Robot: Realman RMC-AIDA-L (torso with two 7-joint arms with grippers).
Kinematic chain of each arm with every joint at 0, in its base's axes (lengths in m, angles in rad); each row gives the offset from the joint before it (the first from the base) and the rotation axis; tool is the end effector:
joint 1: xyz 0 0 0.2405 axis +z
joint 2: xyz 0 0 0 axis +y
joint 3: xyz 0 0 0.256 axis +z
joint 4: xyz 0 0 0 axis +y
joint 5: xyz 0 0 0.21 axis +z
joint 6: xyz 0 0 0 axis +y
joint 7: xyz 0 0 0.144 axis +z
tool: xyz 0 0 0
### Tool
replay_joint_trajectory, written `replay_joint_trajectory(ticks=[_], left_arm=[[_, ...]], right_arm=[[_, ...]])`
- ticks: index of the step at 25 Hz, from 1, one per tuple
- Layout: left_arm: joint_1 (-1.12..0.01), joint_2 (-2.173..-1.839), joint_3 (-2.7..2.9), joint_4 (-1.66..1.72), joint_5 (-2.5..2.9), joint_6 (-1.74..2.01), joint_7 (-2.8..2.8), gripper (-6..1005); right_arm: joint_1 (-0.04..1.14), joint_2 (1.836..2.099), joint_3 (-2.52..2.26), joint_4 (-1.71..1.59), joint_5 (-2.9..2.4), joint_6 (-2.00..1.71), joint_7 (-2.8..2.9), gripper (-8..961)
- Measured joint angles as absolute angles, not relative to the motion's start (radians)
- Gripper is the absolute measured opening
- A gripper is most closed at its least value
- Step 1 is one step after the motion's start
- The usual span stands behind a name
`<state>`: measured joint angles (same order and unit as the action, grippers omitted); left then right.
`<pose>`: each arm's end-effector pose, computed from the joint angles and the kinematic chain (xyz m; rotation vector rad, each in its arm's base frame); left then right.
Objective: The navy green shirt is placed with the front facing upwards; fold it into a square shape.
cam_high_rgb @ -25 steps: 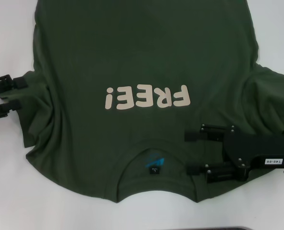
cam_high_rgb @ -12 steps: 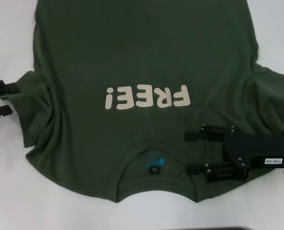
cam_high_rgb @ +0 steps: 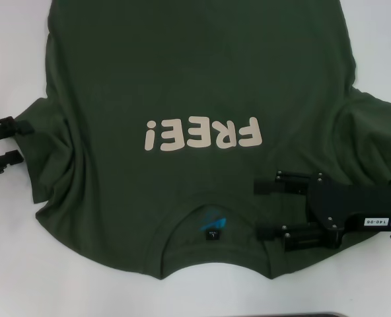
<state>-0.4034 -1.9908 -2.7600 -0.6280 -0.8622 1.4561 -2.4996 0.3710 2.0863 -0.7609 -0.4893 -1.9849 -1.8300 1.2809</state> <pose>-0.3717 0.2916 0.0511 -1.6581 -2.2190 -0.7262 0.2816 0.2322 -0.0303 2.8287 -0.7903 -0.9715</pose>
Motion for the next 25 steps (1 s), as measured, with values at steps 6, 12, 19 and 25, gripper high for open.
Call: replay_joint_trajectory(ticks=[6, 12, 19, 25], left_arm=[[-0.406, -1.993, -2.752, -0.615, -0.862, 1.433, -2.491, 778], [-0.418, -1.997, -2.752, -0.605, -0.862, 1.429, -2.486, 778], [-0.426, -1.996, -2.737, -0.597, -0.862, 1.423, -2.479, 707], [-0.423, -1.996, -2.732, -0.598, -0.856, 1.417, -2.48, 603]], right_arm=[[0.371, 2.086, -0.761, -0.489, -1.985, -1.83, 1.281, 911], [0.371, 2.086, -0.761, -0.489, -1.985, -1.83, 1.282, 911], [0.371, 2.086, -0.759, -0.489, -1.985, -1.83, 1.283, 912], [0.371, 2.085, -0.753, -0.489, -1.985, -1.832, 1.285, 912]])
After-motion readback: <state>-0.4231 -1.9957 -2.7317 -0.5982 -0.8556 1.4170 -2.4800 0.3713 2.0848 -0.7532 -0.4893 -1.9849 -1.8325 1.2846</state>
